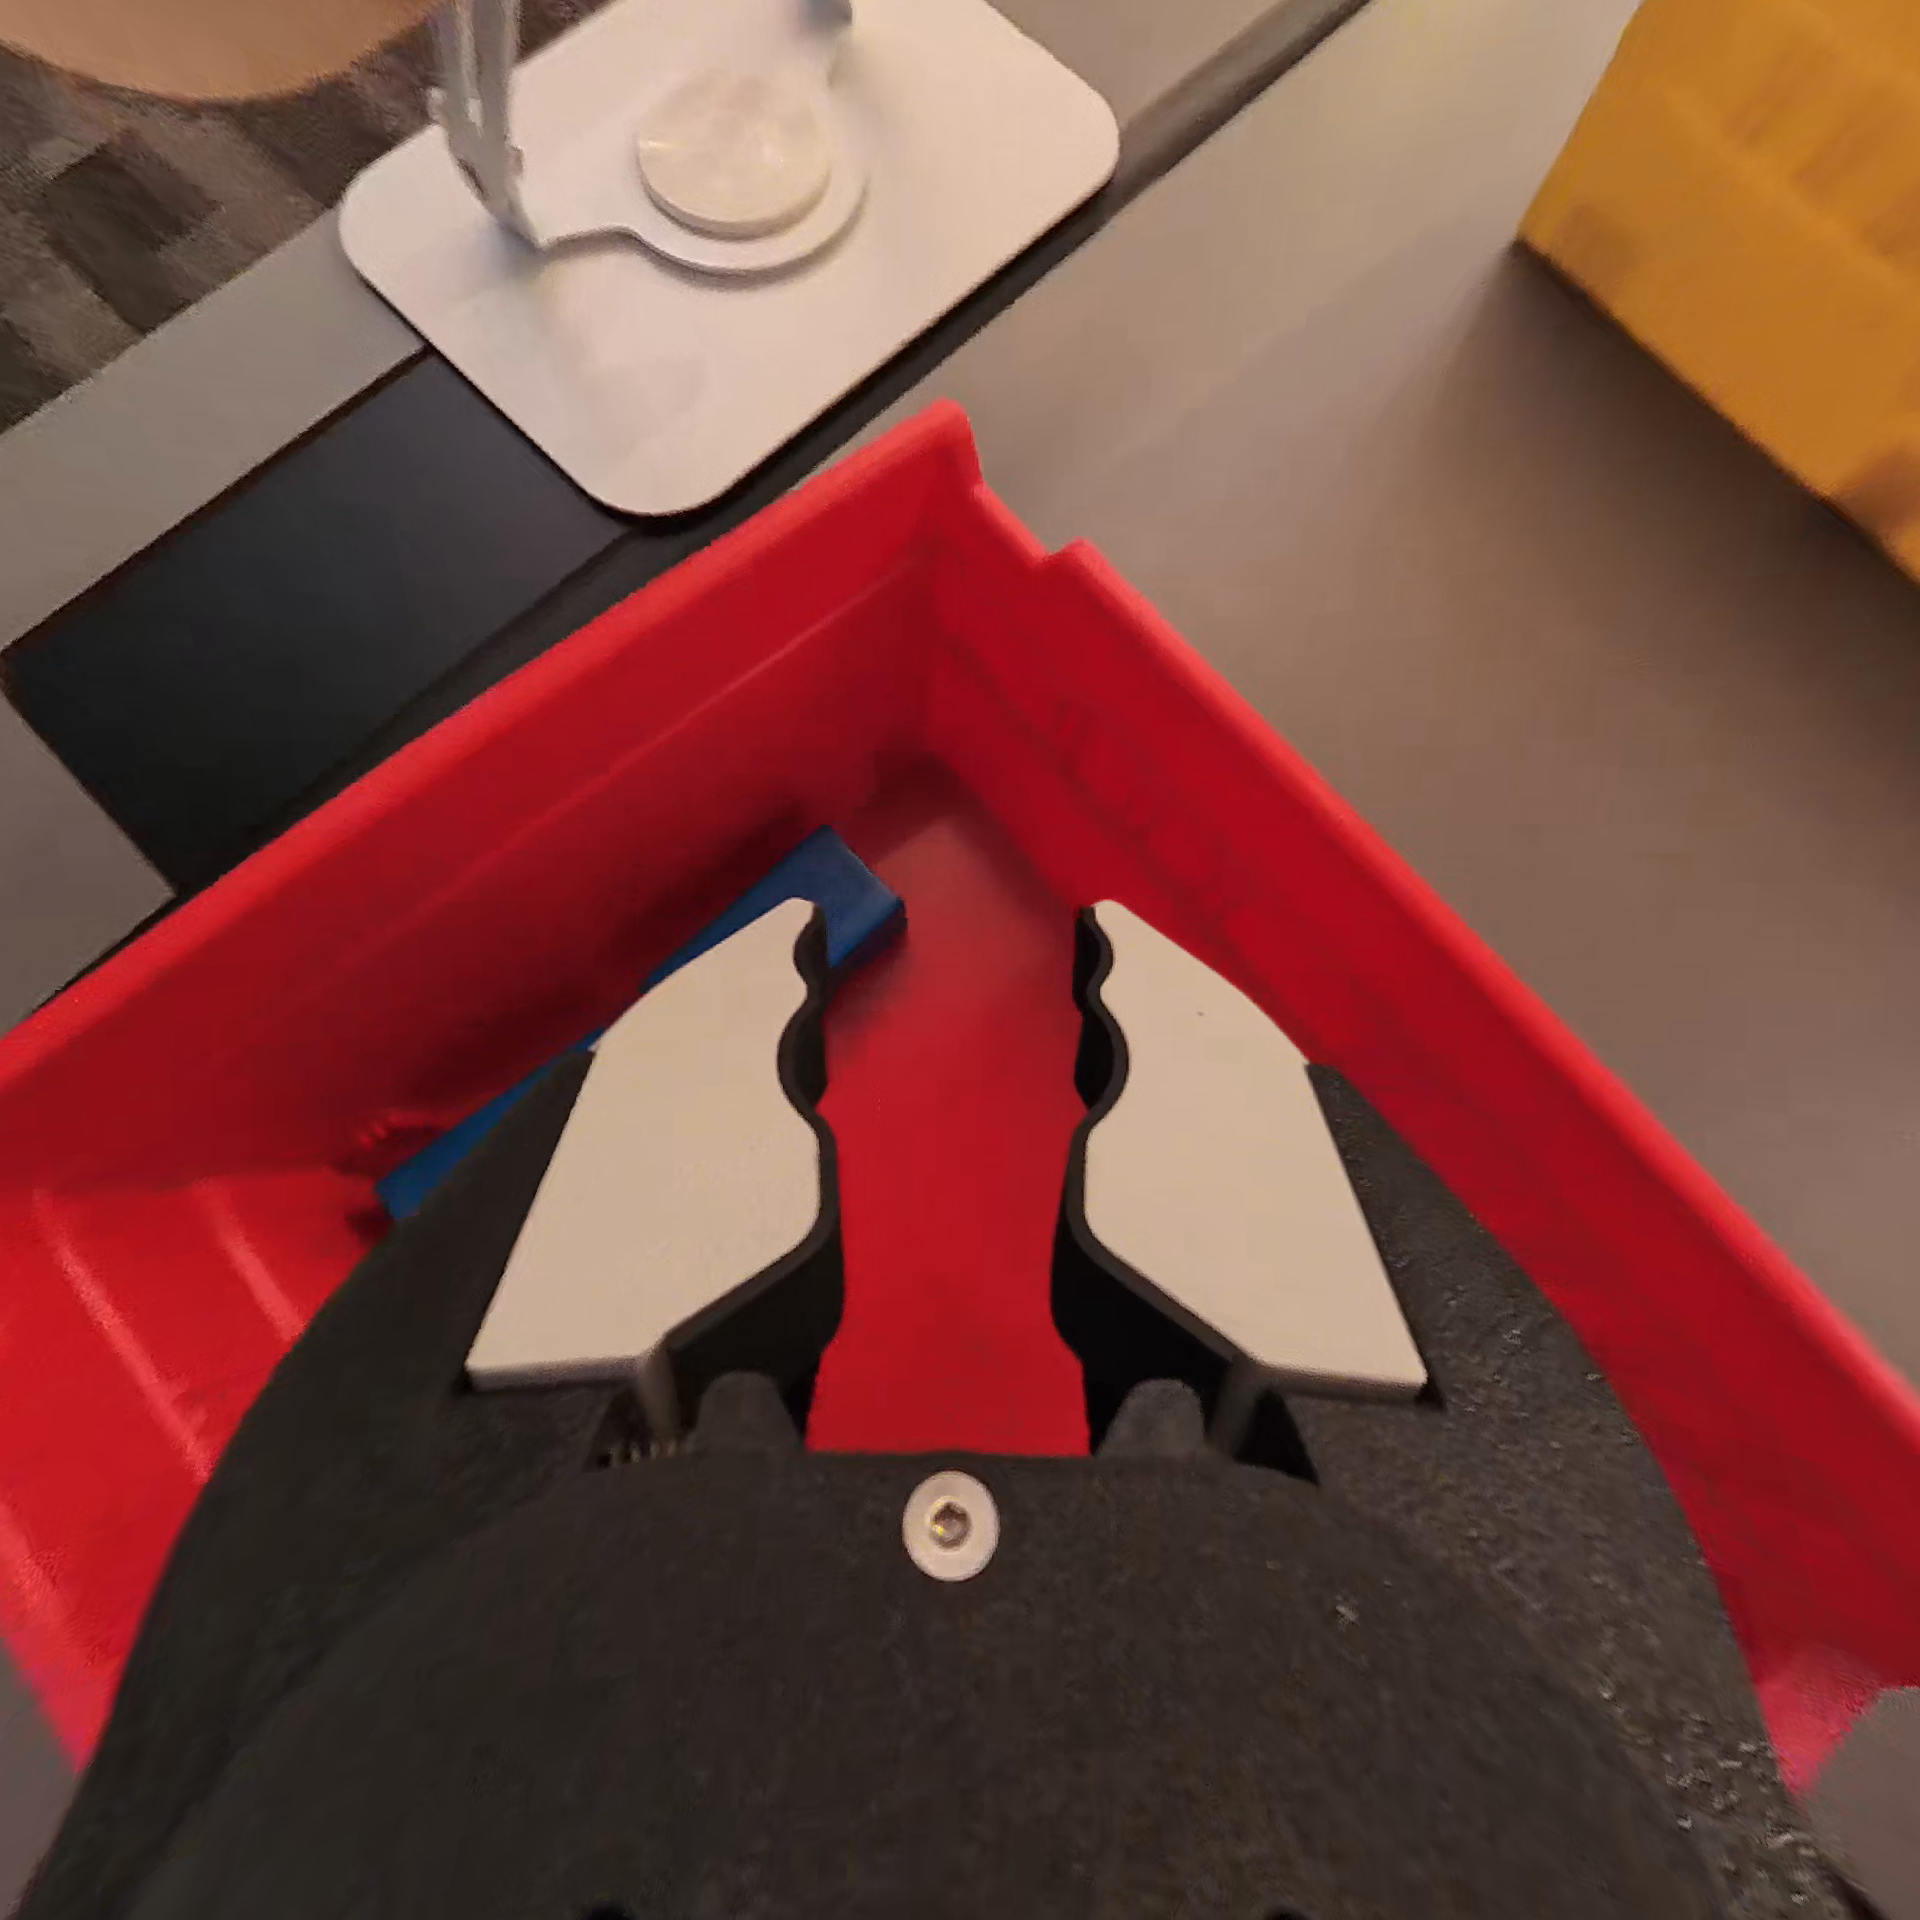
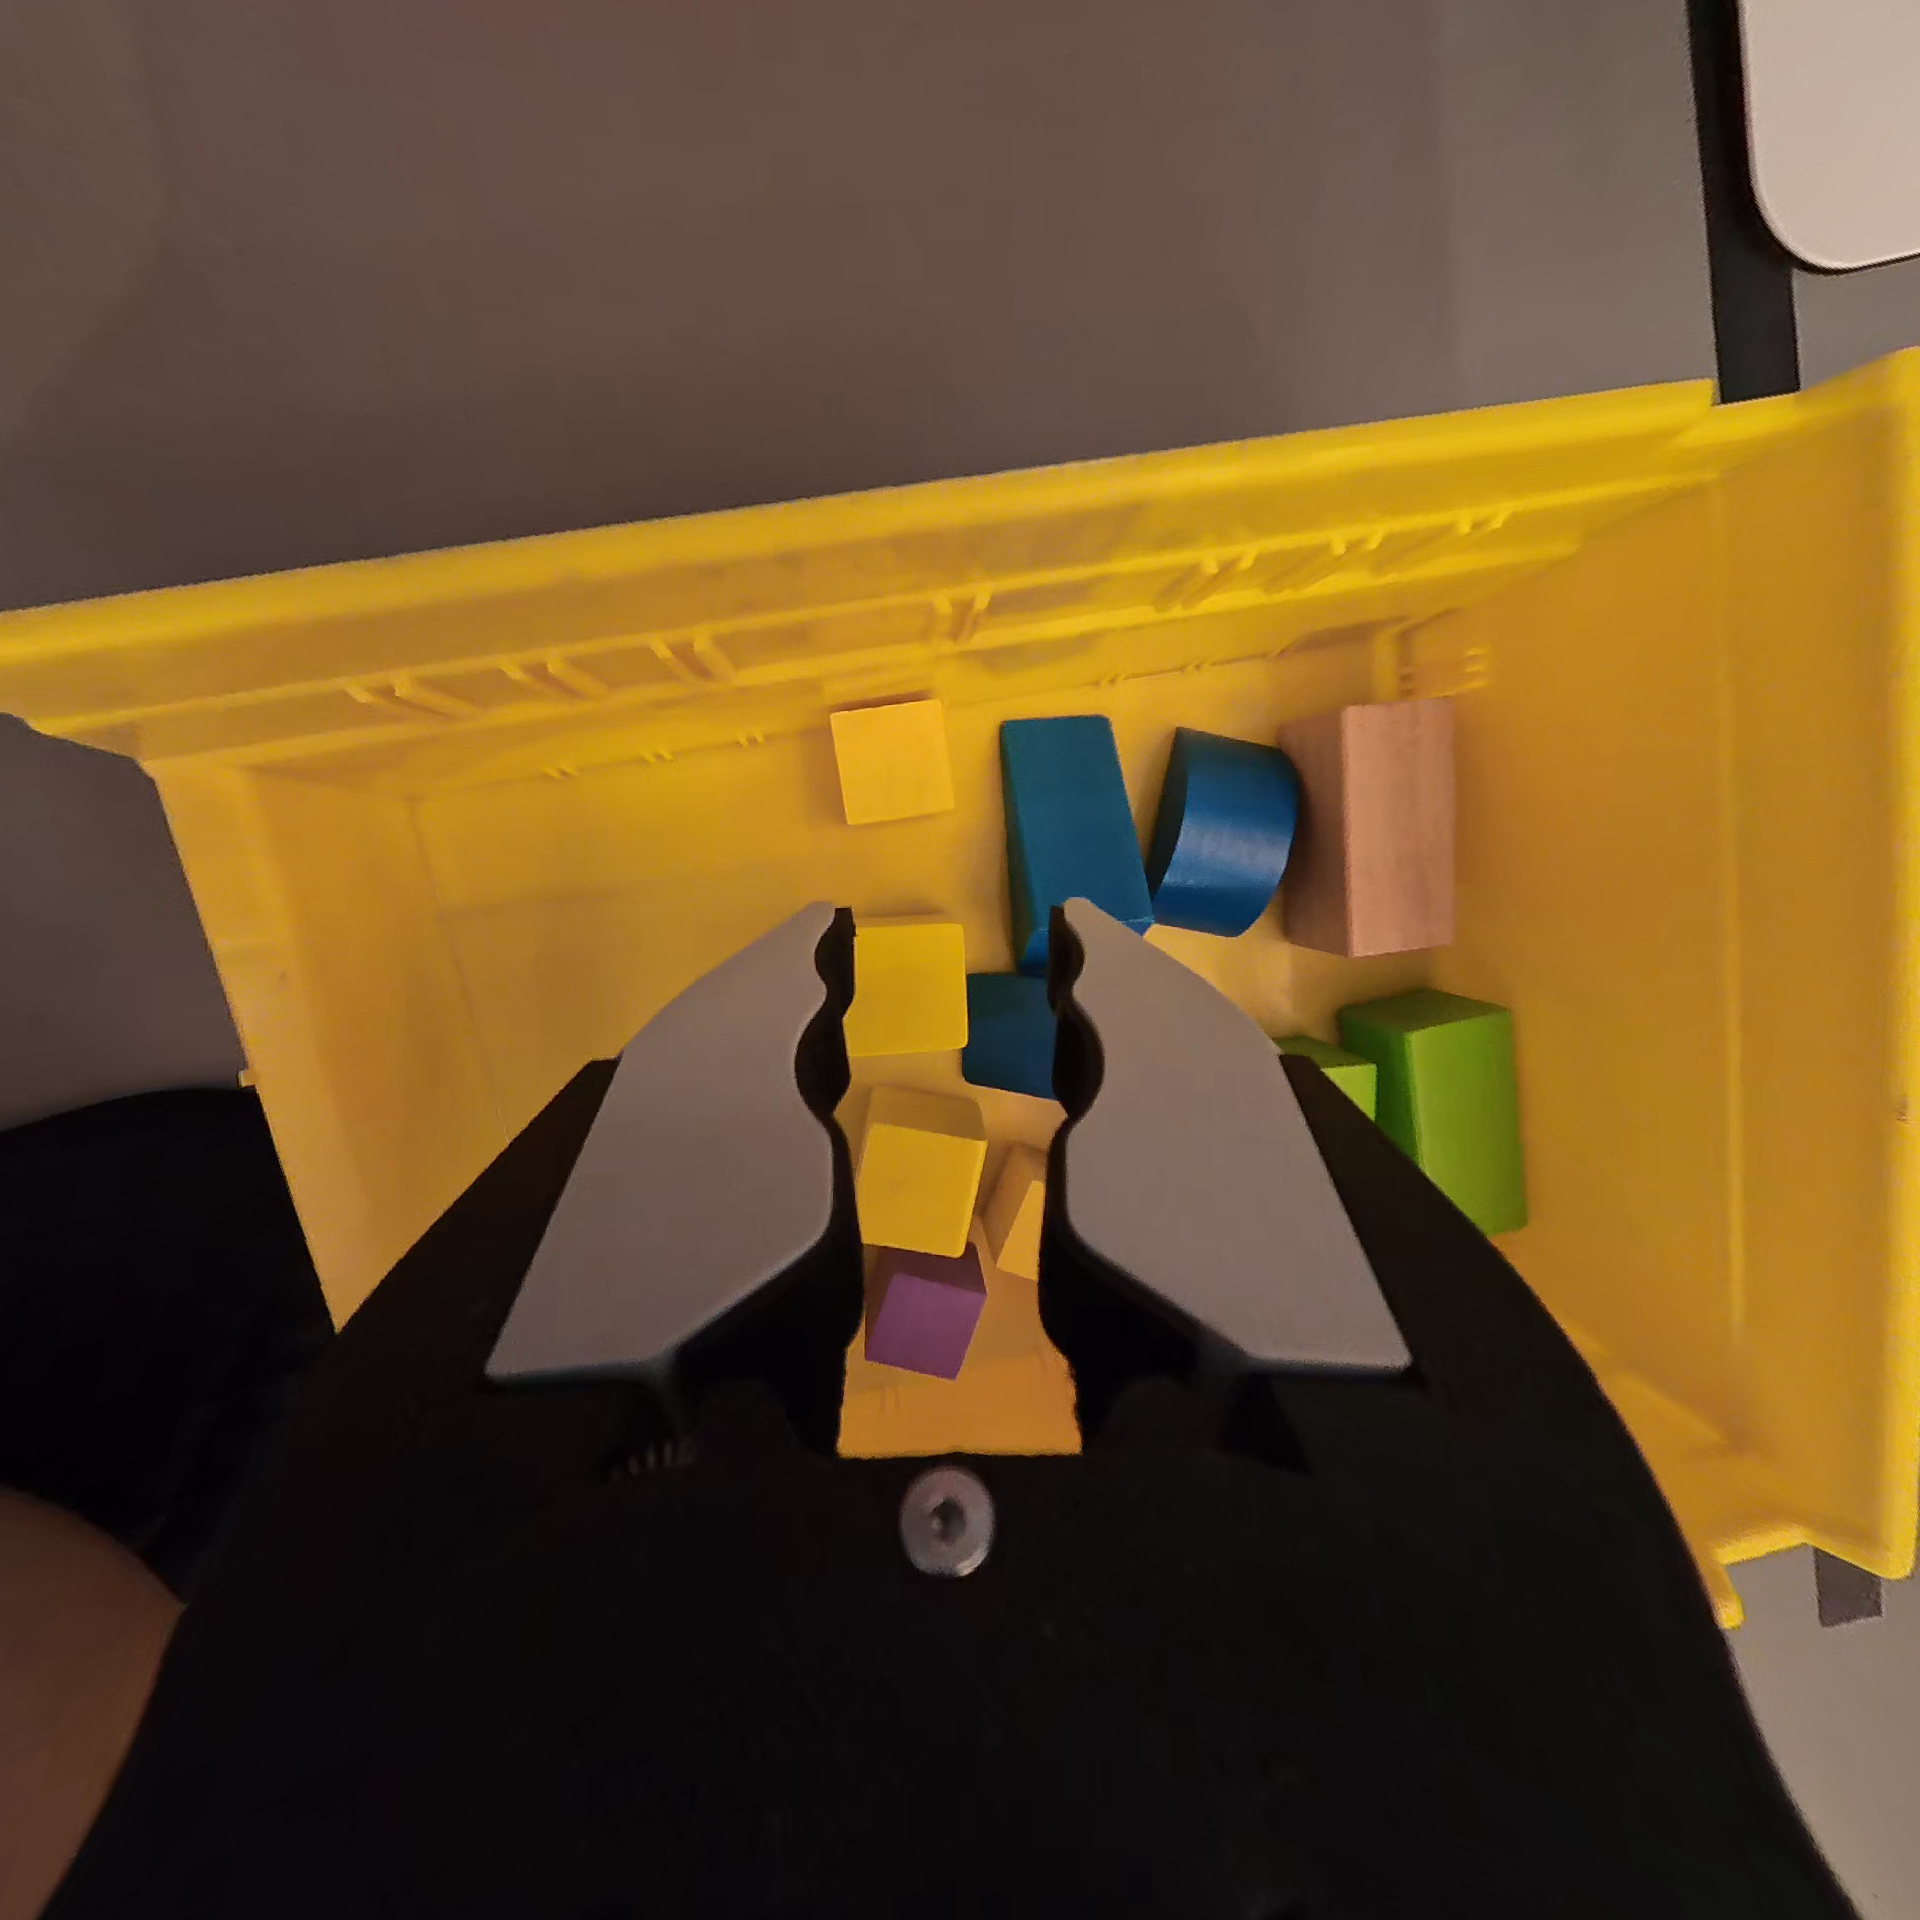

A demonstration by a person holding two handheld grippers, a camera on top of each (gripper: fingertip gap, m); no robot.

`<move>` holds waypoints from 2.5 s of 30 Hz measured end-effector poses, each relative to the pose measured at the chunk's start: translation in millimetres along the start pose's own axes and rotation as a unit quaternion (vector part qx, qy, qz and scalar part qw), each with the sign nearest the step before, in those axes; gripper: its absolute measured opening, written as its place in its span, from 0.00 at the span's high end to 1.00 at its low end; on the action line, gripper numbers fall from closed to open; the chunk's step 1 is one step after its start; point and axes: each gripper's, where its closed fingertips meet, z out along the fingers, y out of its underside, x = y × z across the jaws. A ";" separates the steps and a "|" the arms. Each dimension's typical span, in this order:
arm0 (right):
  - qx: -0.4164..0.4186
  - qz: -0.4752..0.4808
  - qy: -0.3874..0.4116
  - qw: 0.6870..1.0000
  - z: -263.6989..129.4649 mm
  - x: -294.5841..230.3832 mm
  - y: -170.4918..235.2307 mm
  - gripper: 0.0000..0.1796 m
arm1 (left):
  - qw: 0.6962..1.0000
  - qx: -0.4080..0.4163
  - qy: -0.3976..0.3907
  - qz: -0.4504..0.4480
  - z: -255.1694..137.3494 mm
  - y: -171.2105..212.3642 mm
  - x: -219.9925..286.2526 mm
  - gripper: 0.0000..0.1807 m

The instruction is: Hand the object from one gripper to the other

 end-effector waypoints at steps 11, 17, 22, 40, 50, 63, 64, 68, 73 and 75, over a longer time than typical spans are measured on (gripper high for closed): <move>-0.007 -0.001 -0.008 1.000 2.0 -2.8 2.2 0.79 | 0.989 -0.088 -0.081 0.082 36.3 27.1 -22.6 0.63; -0.015 -0.003 -0.012 1.000 4.7 -4.5 4.2 0.79 | 0.986 -0.109 -0.091 0.086 42.7 36.6 -28.1 0.60; -0.019 -0.003 -0.015 1.000 5.4 -5.4 6.0 0.80 | 0.984 -0.130 -0.088 0.086 39.4 41.8 -22.7 0.60; -0.028 -0.006 -0.024 0.999 8.6 -8.0 8.4 0.80 | 0.994 -0.108 -0.011 -0.016 40.5 47.0 -19.1 0.68; -0.031 -0.010 -0.027 0.999 10.0 -9.7 7.5 0.80 | 0.991 -0.130 -0.023 0.014 37.6 52.5 -17.9 0.82; -0.014 -0.013 0.005 1.000 2.0 0.0 2.3 0.80 | 0.993 -0.105 -0.053 0.031 8.7 35.1 -21.5 0.82; -0.008 -0.012 0.008 1.000 0.2 1.1 0.9 0.80 | 0.993 -0.100 -0.052 0.030 5.9 32.8 -20.8 0.82; -0.002 -0.013 0.015 1.000 -2.9 2.5 -0.1 0.80 | 0.994 -0.104 -0.032 0.030 2.2 34.0 -13.9 0.82; -0.009 -0.014 0.013 1.000 -0.5 2.3 2.0 0.80 | 0.988 -0.148 -0.011 0.035 13.0 52.6 -8.8 0.82; -0.010 -0.014 0.011 1.000 0.0 2.0 2.1 0.80 | 0.987 -0.160 -0.009 0.033 15.0 58.2 -9.5 0.82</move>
